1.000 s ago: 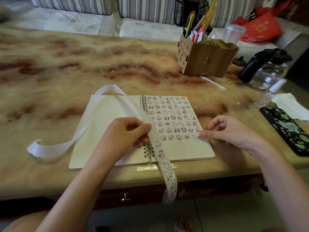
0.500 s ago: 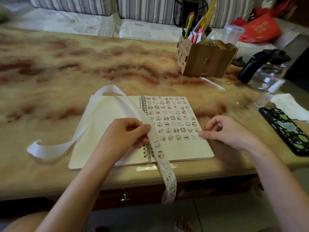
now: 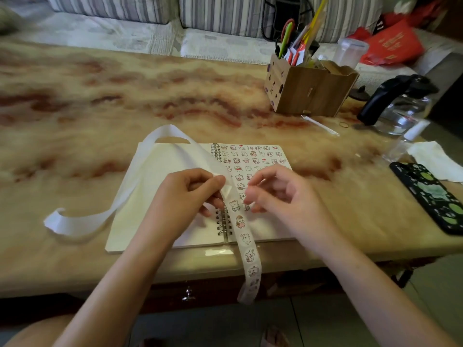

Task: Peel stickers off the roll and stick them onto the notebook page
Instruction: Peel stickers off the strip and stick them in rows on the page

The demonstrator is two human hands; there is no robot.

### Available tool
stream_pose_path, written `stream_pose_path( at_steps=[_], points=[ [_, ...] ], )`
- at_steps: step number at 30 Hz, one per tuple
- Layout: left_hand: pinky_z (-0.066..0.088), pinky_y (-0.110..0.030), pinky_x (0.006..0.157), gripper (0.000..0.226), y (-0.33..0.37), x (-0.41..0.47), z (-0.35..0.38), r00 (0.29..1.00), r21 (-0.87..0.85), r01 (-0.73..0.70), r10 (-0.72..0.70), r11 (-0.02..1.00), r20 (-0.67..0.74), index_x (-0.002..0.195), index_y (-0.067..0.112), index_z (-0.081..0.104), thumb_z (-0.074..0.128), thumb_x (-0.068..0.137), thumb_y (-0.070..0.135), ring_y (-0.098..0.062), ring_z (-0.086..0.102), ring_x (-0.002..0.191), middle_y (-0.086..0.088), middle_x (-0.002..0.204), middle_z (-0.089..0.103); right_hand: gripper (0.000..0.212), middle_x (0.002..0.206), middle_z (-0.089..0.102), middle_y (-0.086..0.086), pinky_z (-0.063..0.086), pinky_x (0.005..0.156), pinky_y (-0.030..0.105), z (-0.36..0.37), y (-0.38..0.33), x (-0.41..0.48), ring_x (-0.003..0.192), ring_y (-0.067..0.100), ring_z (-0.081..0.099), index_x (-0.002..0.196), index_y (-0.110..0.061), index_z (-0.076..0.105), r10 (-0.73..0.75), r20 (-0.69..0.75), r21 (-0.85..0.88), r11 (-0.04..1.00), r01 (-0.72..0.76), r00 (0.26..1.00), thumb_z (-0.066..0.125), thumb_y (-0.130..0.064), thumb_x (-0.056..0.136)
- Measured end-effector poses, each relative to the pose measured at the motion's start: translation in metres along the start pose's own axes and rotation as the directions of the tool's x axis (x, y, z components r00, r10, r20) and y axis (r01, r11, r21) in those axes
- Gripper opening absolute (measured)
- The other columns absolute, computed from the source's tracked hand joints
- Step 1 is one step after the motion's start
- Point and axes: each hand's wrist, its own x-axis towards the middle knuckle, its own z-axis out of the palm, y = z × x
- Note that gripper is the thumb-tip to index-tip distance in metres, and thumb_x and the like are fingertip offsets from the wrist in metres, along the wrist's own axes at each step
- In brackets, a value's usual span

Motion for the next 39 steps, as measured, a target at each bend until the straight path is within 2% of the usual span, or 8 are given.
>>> stream_pose_path(
  at_steps=[2,7,13,18,24,31,35,39],
  points=[
    [0.048,-0.016,0.047,0.014,0.001,0.000,-0.001,1.000,-0.010,-0.007,0.007,1.000,-0.003,0.078,0.006,0.068,0.063,0.088,0.015,-0.008,0.065,0.056,-0.005,0.062,0.070,0.014,0.081,0.072,0.004,0.057,0.077,0.042,0.006,0.001,-0.002,0.074,0.020,0.069,0.088,-0.023,0.066,-0.011,0.027,0.003,1.000,0.011,1.000,0.075,-0.021,0.077],
    [0.049,-0.016,0.047,0.013,0.000,0.000,-0.002,1.000,-0.019,-0.024,0.024,1.000,-0.011,0.078,0.007,0.068,0.062,0.088,0.014,-0.007,0.064,0.055,-0.001,0.059,0.069,0.014,0.082,0.072,0.007,0.058,0.067,0.033,0.011,-0.001,-0.002,0.074,0.020,0.068,0.086,-0.013,0.069,-0.023,0.025,0.076,0.997,0.021,0.999,0.074,-0.004,0.077],
    [0.049,-0.017,0.048,0.014,0.001,0.000,-0.002,1.000,-0.018,-0.020,0.020,1.000,-0.009,0.080,0.007,0.069,0.063,0.087,0.017,-0.009,0.066,0.057,-0.003,0.063,0.071,0.014,0.081,0.071,0.014,0.058,0.069,0.027,0.016,0.001,-0.002,0.071,0.018,0.067,0.087,-0.004,0.069,0.020,0.017,0.158,0.987,-0.022,1.000,0.073,0.003,0.076],
    [0.051,-0.018,0.050,0.021,0.005,-0.002,-0.001,0.999,-0.088,0.038,-0.036,0.995,0.033,0.075,0.011,0.070,0.061,0.088,0.024,-0.009,0.067,0.058,-0.002,0.062,0.071,0.014,0.081,0.071,0.013,0.058,0.073,0.029,0.014,0.003,0.000,0.071,0.018,0.066,0.086,-0.008,0.070,-0.003,-0.042,0.139,0.990,0.009,0.999,0.073,0.001,0.076],
    [0.056,-0.023,0.062,0.012,0.004,-0.004,0.000,0.993,-0.025,0.043,-0.040,0.999,0.107,0.079,0.006,0.073,0.068,0.082,0.017,-0.011,0.068,0.064,-0.011,0.072,0.073,0.015,0.079,0.072,0.008,0.054,0.069,0.020,0.013,0.003,0.000,0.071,0.015,0.066,0.084,-0.014,0.071,-0.035,-0.060,0.098,0.994,0.041,0.998,0.073,-0.001,0.077],
    [0.056,-0.020,0.060,0.013,0.003,-0.004,-0.001,0.994,-0.023,0.040,-0.038,0.999,0.099,0.076,0.004,0.072,0.068,0.082,0.015,-0.011,0.068,0.063,-0.008,0.068,0.072,0.008,0.080,0.072,-0.001,0.055,0.069,0.024,0.015,-0.001,-0.003,0.073,0.015,0.067,0.084,-0.011,0.072,-0.111,-0.088,-0.088,0.991,0.103,0.990,0.073,-0.005,0.079],
    [0.058,-0.023,0.063,0.015,0.004,-0.006,-0.002,0.994,-0.015,0.043,-0.041,0.999,0.105,0.075,0.003,0.071,0.069,0.082,0.016,-0.014,0.068,0.065,-0.013,0.072,0.072,0.007,0.075,0.069,-0.009,0.045,0.060,0.015,0.016,-0.002,-0.002,0.065,0.005,0.058,0.080,-0.016,0.072,-0.109,-0.093,-0.124,0.988,0.097,0.990,0.075,-0.010,0.078],
    [0.059,-0.027,0.064,0.016,0.005,-0.007,-0.002,0.992,-0.005,0.064,-0.063,0.998,0.107,0.076,0.000,0.071,0.069,0.082,0.015,-0.015,0.068,0.065,-0.014,0.073,0.073,0.007,0.073,0.067,-0.015,0.041,0.060,0.014,0.015,0.001,-0.001,0.062,0.003,0.049,0.078,-0.022,0.071,-0.038,-0.069,-0.104,0.994,0.030,0.997,0.074,-0.016,0.079]
  ],
)
